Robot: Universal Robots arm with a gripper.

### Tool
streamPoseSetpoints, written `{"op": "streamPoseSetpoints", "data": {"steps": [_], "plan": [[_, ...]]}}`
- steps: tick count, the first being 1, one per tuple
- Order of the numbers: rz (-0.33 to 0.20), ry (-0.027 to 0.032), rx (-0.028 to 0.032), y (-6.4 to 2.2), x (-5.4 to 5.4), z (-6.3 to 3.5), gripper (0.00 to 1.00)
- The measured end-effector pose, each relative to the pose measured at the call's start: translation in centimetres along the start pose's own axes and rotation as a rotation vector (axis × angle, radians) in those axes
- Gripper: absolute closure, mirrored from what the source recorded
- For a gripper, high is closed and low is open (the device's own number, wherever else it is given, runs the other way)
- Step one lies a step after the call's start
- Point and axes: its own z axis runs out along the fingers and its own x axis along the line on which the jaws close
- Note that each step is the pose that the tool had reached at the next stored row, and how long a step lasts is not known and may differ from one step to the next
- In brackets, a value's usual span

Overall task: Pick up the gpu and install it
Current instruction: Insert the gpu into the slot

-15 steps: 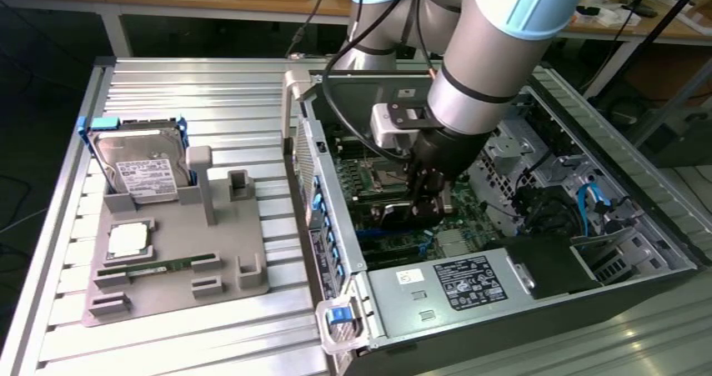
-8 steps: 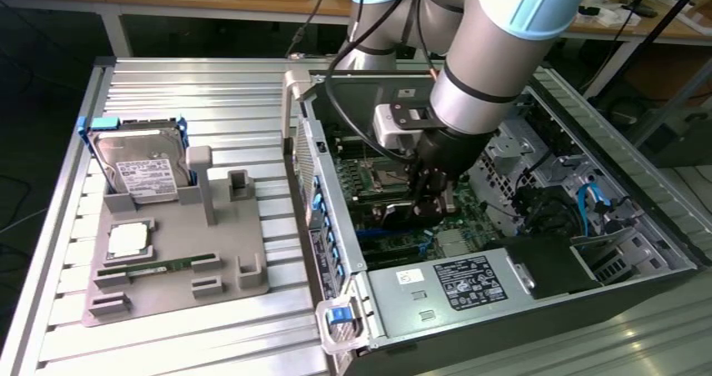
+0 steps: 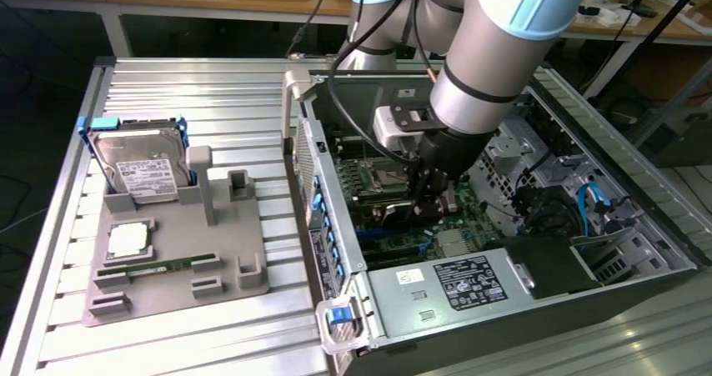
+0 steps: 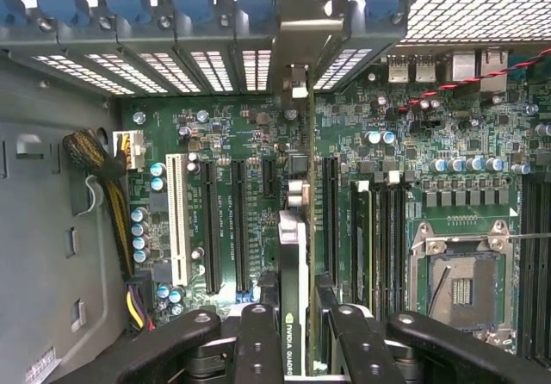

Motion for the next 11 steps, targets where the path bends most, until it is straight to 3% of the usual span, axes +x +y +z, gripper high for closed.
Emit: {"op": "streamPoseSetpoints", "data": {"steps": [11], "plan": [[0.005,-0.0008,-0.0014,0.0,-0.01,0.11,0.73]]}}
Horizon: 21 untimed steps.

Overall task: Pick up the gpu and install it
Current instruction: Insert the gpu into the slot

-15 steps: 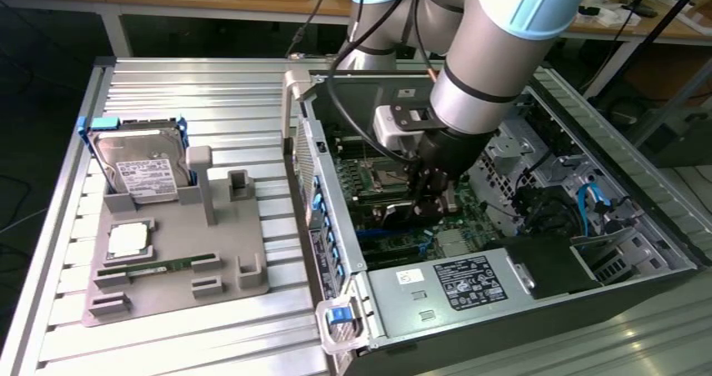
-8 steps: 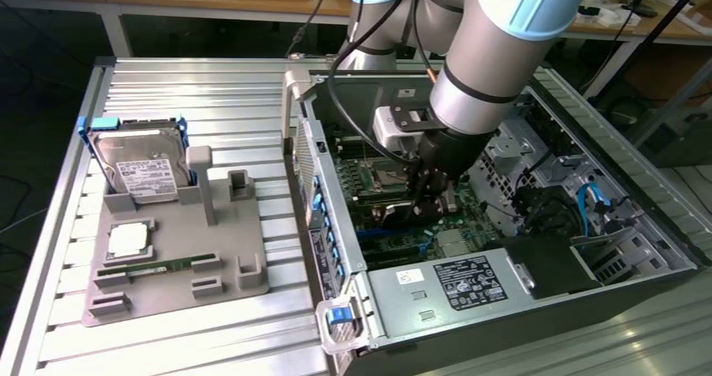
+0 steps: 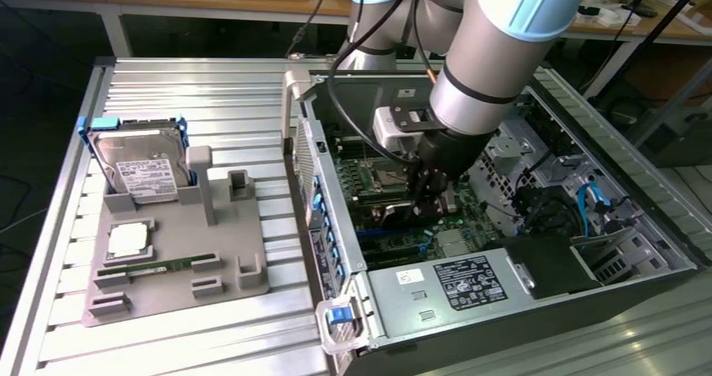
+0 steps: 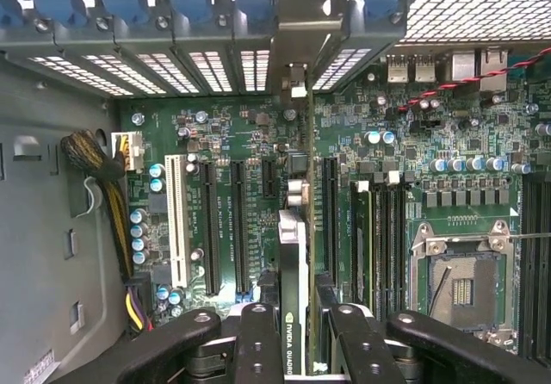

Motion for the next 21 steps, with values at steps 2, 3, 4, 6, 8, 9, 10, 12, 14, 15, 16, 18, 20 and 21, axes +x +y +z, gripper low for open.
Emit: {"op": "streamPoseSetpoints", "data": {"steps": [2,3,4,6,8,9,10,12,14,15,16,18,20,21], "plan": [[0.001,0.0,0.0,0.0,0.0,0.05,0.73],[0.003,0.0001,0.0001,-0.05,0.0,0.11,0.73],[0.004,0.0001,0.0,-0.17,0.0,0.16,0.73],[0.01,0.0002,-0.0001,-0.31,0.0,0.22,0.73],[0.013,0.0002,-0.0001,-0.31,0.0,0.25,0.73],[0.013,-0.0001,0.0,-0.31,-0.1,0.27,0.73],[0.015,0.0,0.0001,-0.29,-0.2,0.29,0.73],[0.017,0.0,0.0002,-0.27,-0.4,0.32,0.73],[0.018,0.0,0.0002,-0.09,-0.5,0.33,0.73],[0.018,-0.0001,0.0001,0.06,-0.5,0.34,0.73],[0.018,0.0001,0.0,0.23,-0.5,0.34,0.73],[0.017,-0.0002,0.0006,0.58,-0.5,0.36,0.73],[0.017,-0.0006,-0.0001,0.88,-0.5,0.37,0.73],[0.018,-0.0009,-0.0002,0.99,-0.5,0.38,0.73]]}}
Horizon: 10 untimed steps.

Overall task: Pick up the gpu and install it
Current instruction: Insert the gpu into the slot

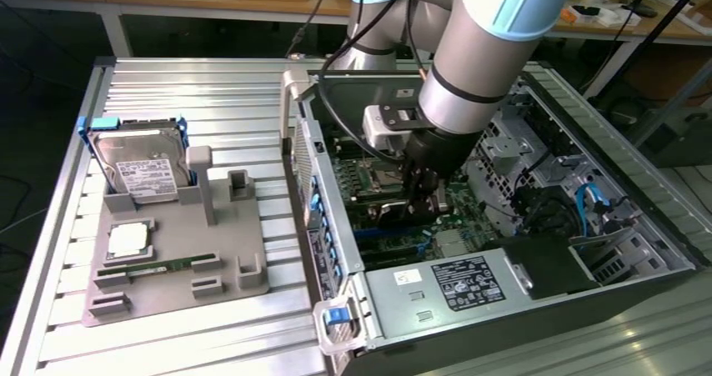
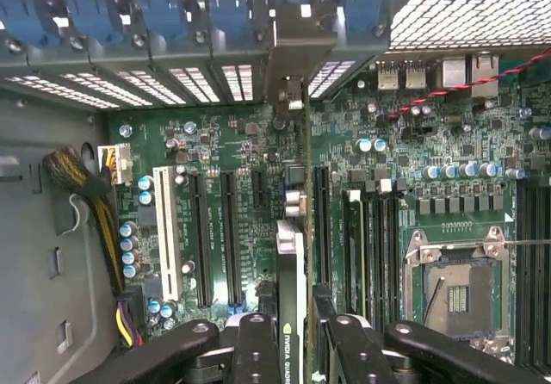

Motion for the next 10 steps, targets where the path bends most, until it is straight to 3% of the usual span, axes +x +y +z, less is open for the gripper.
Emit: {"op": "streamPoseSetpoints", "data": {"steps": [10], "plan": [[0.001,-0.0017,0.0002,0.18,0.43,0.03,0.73]]}}
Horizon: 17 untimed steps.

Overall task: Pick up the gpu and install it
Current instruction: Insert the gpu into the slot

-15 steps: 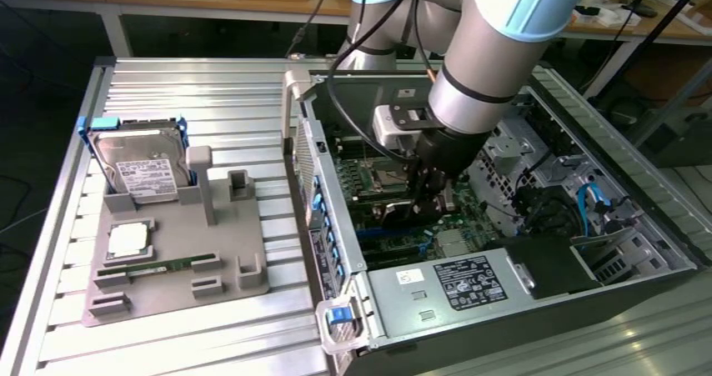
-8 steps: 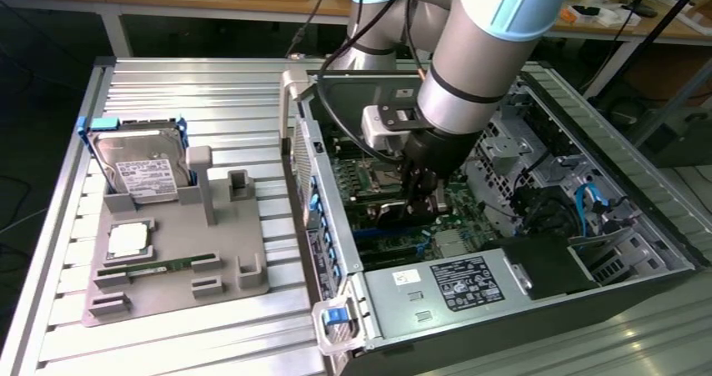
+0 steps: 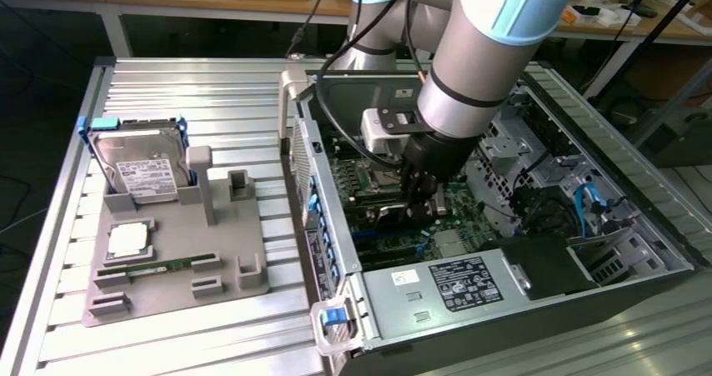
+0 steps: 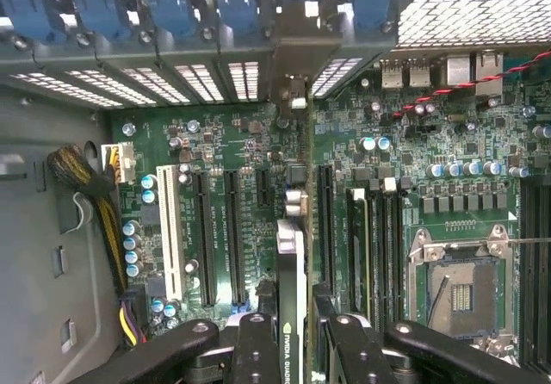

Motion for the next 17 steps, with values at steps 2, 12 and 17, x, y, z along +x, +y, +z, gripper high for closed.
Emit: {"op": "streamPoseSetpoints", "data": {"steps": [2,12,17], "plan": [[0.0,0.0002,0.0001,-0.03,0.06,0.0,0.73],[0.001,0.0002,0.0002,-0.04,0.07,0.09,0.73],[0.001,0.0001,0.0002,-0.04,0.07,0.15,0.73]]}}
